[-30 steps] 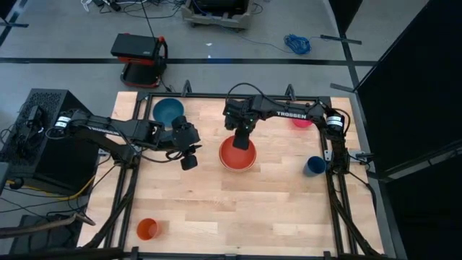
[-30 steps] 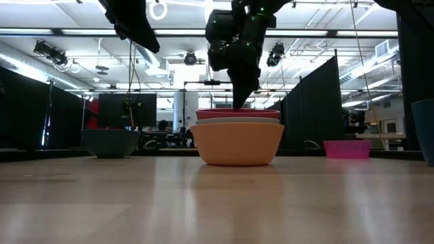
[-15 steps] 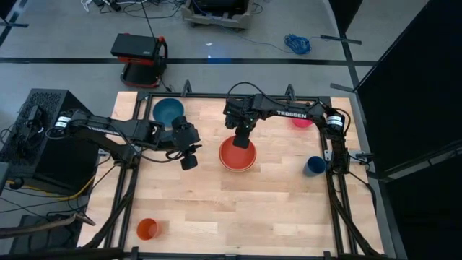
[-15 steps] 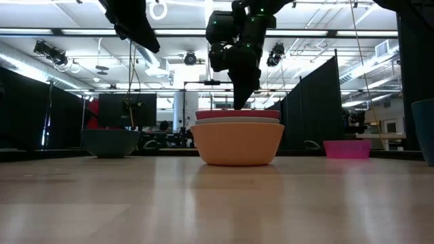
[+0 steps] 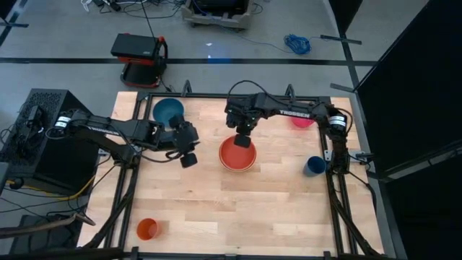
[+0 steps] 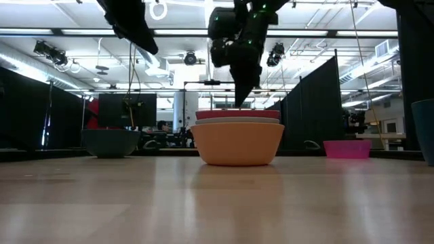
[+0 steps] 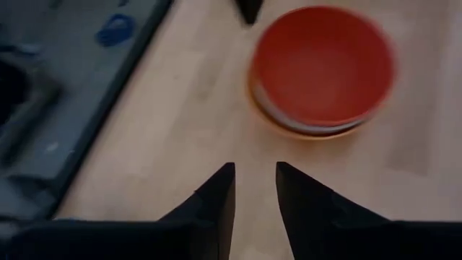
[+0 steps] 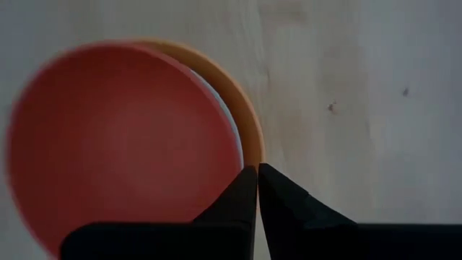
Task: Nest bowls inside each other
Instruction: Stack the blue bowl on the orange bowl
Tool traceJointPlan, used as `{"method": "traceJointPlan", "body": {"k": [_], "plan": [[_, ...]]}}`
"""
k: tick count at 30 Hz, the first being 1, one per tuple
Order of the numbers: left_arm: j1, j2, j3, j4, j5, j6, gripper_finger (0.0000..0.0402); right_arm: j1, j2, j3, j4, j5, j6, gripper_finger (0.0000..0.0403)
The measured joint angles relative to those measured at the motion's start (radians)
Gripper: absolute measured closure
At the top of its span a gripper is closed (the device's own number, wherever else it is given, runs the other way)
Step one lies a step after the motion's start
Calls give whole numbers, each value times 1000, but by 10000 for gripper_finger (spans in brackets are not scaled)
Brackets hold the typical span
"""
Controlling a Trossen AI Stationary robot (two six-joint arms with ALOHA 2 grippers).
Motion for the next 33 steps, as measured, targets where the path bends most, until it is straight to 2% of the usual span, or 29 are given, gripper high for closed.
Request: {"method": "traceJointPlan", "body": {"k": [5, 21, 26, 33], "plan": [[1, 0, 0, -34, -56, -22, 327, 11, -126, -28, 138, -13, -3, 403], [61, -1, -2, -154, -196, -137, 352, 112, -678, -636, 751, -97, 133, 403], [141, -3, -40, -168, -156, -170, 350, 162, -815, -710, 823, -83, 138, 403], [300, -3, -160, -66, -52, -173, 347, 237, -889, -710, 827, -76, 129, 403]]}}
